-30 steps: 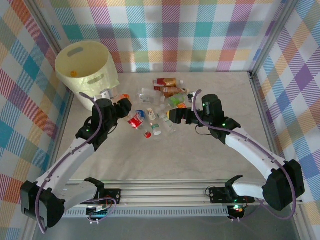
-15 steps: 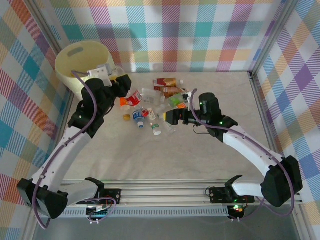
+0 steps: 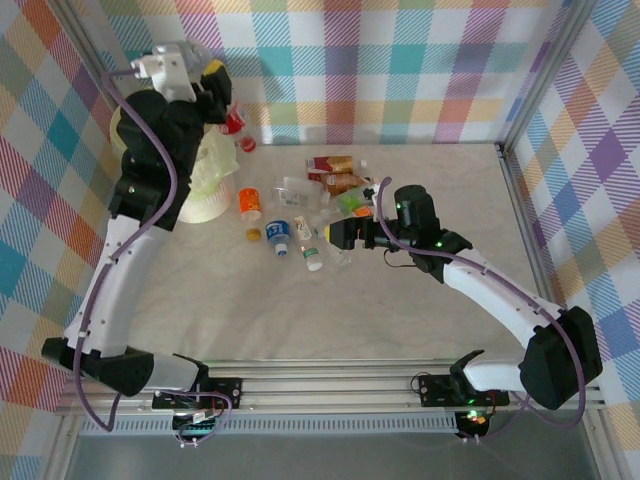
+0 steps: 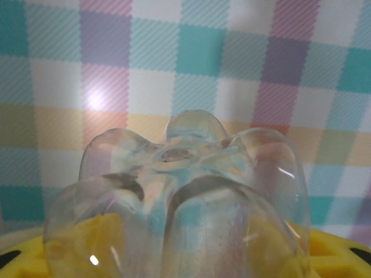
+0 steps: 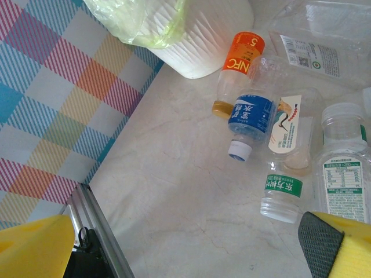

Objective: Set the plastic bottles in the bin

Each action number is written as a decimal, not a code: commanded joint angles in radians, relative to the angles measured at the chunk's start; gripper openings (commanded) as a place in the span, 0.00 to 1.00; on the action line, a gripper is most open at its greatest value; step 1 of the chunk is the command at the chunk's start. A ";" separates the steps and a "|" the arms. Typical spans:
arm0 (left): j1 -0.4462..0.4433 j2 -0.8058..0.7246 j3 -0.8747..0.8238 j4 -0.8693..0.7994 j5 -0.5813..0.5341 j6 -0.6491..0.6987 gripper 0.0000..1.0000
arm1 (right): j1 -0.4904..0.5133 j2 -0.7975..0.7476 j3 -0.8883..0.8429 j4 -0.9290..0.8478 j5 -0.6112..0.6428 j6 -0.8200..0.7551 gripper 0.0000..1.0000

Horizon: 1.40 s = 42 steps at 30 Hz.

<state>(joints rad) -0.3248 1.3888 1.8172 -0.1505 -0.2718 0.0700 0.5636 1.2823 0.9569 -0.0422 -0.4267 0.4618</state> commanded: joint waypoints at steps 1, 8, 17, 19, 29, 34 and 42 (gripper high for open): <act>0.076 0.082 0.107 0.015 -0.021 0.072 0.53 | 0.006 0.009 0.025 0.027 0.008 -0.018 1.00; 0.227 0.241 0.266 0.023 -0.043 0.080 0.54 | 0.005 0.008 0.024 0.017 0.017 -0.019 1.00; 0.394 0.356 0.257 0.085 0.067 -0.004 0.54 | 0.005 -0.011 0.016 -0.013 0.047 -0.025 1.00; 0.428 0.363 0.227 0.109 0.112 -0.037 0.55 | 0.005 -0.014 0.013 -0.016 0.052 -0.026 1.00; 0.570 0.438 0.160 0.069 0.382 -0.010 0.54 | 0.006 -0.009 0.013 -0.053 0.077 -0.045 1.00; 0.572 0.495 0.146 0.042 0.350 0.015 0.56 | 0.005 0.010 0.008 -0.040 0.081 -0.032 1.00; 0.569 0.590 0.119 0.144 0.264 -0.029 0.60 | 0.006 0.054 0.028 -0.041 0.080 -0.021 1.00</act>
<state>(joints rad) 0.2447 1.9614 1.9457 -0.0891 0.0341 0.0597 0.5636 1.3224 0.9569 -0.0875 -0.3485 0.4438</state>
